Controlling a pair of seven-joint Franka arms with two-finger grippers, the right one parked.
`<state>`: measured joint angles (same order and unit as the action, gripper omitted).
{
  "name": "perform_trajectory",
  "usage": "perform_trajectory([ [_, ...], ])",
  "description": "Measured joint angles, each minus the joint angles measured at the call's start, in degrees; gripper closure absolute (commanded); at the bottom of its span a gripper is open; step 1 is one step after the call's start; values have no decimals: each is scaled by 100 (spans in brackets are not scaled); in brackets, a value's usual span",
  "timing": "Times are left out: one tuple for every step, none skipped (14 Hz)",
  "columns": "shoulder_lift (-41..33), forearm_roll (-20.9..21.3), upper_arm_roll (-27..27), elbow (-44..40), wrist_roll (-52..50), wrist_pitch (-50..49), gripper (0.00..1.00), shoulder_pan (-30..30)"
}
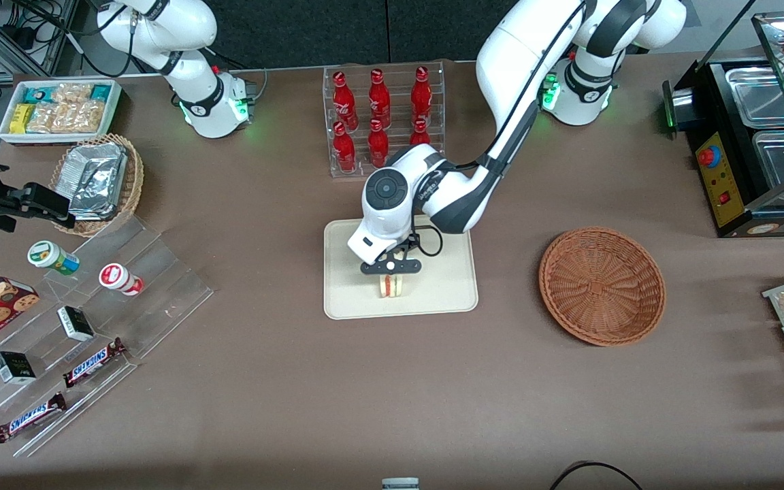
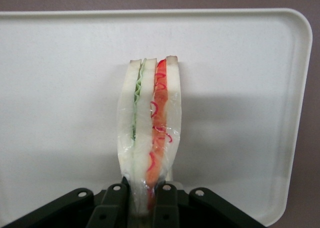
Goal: Place sandwich from basket to tray
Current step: 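Lower the sandwich onto the tray and open the left gripper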
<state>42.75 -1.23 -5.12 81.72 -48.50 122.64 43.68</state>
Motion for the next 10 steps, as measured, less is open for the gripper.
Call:
perform_trajectory([
  [17,0,0,0,0,7,100,32],
  [37,0,0,0,0,27,100,55],
  [63,0,0,0,0,55,100,66],
  [91,0,0,0,0,82,100,69],
  [115,0,0,0,0,101,100,72],
  [129,0,0,0,0,115,85,74],
  [134,0,0,0,0,120,45,76],
  [134,0,0,0,-1,121,0,76],
  [134,0,0,-1,-1,121,0,76],
  [134,0,0,-2,-7,121,0,77],
])
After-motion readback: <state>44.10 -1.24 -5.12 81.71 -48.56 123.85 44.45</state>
